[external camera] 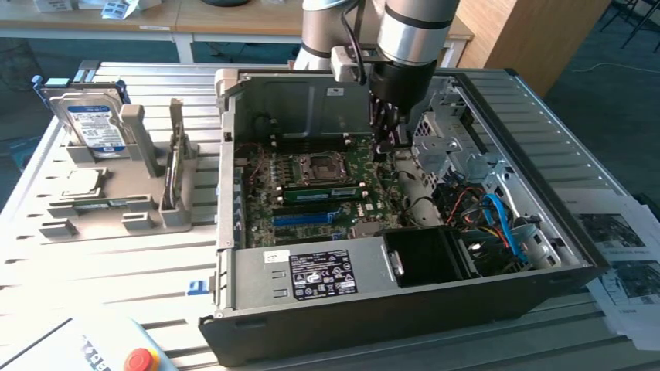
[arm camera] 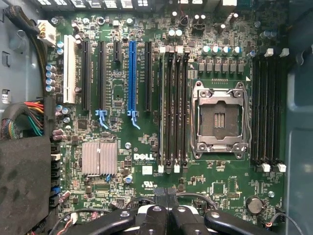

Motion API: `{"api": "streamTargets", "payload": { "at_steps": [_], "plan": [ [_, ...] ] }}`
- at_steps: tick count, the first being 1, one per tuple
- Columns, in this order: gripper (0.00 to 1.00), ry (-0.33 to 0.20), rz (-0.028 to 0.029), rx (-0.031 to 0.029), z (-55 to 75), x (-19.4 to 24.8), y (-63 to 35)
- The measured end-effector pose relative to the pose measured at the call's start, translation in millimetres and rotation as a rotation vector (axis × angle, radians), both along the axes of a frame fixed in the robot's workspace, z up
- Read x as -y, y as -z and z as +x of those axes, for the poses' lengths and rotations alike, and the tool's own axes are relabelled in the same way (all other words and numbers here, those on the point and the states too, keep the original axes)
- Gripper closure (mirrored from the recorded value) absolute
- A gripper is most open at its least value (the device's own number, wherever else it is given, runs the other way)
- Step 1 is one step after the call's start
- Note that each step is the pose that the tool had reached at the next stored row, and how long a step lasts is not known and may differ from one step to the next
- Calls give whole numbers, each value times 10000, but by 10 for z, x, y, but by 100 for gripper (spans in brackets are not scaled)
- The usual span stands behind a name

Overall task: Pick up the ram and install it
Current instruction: 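Press down the ram until it locks into place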

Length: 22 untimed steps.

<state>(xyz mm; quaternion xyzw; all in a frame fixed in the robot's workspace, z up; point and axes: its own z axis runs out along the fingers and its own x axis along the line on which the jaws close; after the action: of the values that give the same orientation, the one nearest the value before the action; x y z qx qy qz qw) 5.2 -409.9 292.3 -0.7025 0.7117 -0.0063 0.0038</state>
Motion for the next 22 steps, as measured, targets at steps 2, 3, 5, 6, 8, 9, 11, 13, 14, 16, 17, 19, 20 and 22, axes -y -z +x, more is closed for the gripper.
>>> {"api": "streamTargets", "payload": {
  "at_steps": [2, 3, 5, 6, 8, 9, 11, 13, 14, 16, 17, 19, 20, 22],
  "plan": [
    [90, 0, -1, 0, -8, -9, 3],
    [90, -1, 0, 0, -20, -14, 4],
    [90, 0, 2, 1, -50, -19, 8],
    [90, -1, 1, 0, -66, -20, 9],
    [90, 1, -1, -1, -95, -22, 10],
    [90, 1, -1, 0, -100, -22, 10],
    [90, -1, 0, 0, -99, -22, 10],
    [90, -1, -1, 0, -99, -22, 12],
    [90, -1, 6, 1, -99, -23, 23],
    [90, 1, 27, 0, -100, -22, 59],
    [90, 1, 39, 0, -100, -22, 77],
    [90, 0, 55, 0, -100, -22, 112],
    [90, 0, 60, 0, -100, -22, 129],
    [90, 0, 69, -1, -100, -22, 162]
  ]
}}
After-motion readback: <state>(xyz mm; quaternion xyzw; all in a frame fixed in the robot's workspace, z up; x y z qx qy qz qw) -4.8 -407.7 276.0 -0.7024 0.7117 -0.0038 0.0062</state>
